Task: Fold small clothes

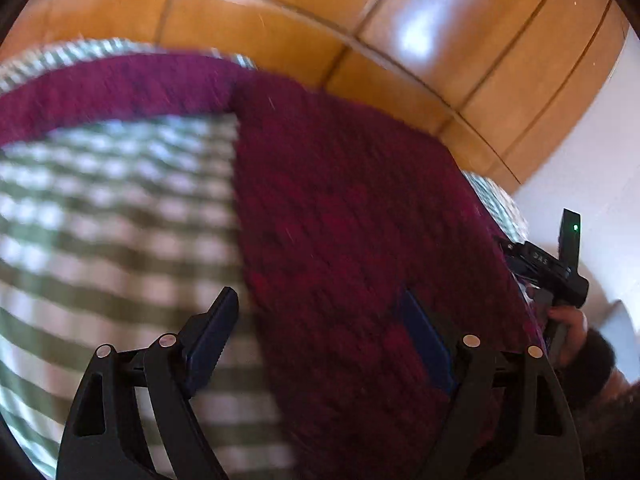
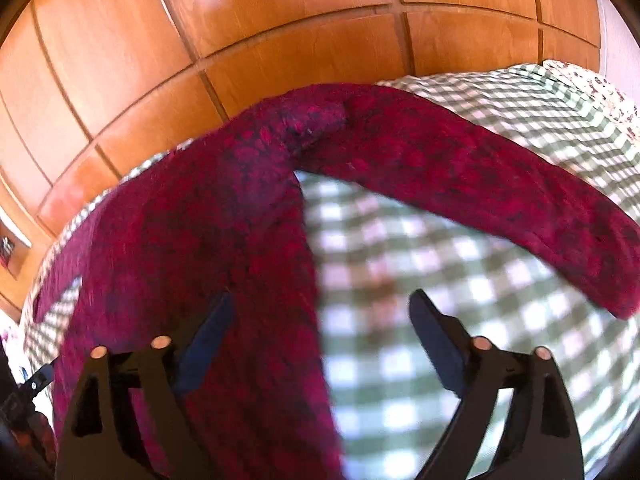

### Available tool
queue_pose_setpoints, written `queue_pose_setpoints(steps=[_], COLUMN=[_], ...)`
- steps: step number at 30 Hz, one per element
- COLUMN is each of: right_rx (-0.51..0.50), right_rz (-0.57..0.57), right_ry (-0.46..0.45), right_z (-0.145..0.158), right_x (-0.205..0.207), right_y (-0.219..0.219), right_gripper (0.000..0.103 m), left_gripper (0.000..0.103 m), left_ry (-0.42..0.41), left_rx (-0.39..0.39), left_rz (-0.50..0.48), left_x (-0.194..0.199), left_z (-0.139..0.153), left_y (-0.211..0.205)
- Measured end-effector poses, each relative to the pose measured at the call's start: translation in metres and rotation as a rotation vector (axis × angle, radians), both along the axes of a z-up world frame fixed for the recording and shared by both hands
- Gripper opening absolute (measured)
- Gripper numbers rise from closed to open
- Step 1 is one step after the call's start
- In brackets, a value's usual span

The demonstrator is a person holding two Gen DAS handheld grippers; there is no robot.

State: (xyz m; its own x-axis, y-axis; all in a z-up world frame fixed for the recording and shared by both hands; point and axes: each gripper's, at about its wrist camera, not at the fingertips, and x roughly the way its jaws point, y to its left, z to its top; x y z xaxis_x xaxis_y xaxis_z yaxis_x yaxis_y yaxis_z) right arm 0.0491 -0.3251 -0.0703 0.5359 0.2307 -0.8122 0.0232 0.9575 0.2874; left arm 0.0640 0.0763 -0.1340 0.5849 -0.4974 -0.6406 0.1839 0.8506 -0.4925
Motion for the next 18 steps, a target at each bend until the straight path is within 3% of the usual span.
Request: queue_pose_setpoints(steps=[2, 4, 6, 8, 10, 13, 18], right_rx=[0.044, 0.105, 0.136, 0.127, 0.04, -0.005, 0.046], right_rz=[0.006, 0.03, 0.075, 0.126, 0.149, 0.136, 0.167], right_ry=[0.036, 0.032, 0.039, 0.05, 0.034, 0.006, -0.015], right_z=[-0.005, -0.004, -0.004, -0.005, -0.006, 0.006, 0.027], right_x=[-0.013, -0.026, -0.034, -0.038, -0.04, -0.041, -0.058], right_y=[-0.009, -0.012, -0.007, 0.005, 0.02, 0.021, 0.003], right_gripper=[0.068, 0.067, 0.065, 0.061, 0.035, 0.014, 0.013], left_gripper=[0.075, 0.069, 0.055, 0.031, 0.022, 0.018, 0.018], left_ry=[0.008, 0.016, 0.021, 0.035, 0.056, 0.038, -0.015], left_rx=[0.01, 0.012, 0.045, 0.075, 0.027, 0.062, 0.117], left_rz=[0.004, -0.012, -0.009, 0.009, 0.02, 0.063, 0.119], left_x=[-0.003, -0.005, -0.002, 0.001, 0.009, 0.01, 0.002], left_z=[-0.002, -0.001, -0.001, -0.002, -0.002, 0.011, 0.043], left_y=[-0.006, -0.011, -0.014, -0.012, -0.003, 0.011, 0.039])
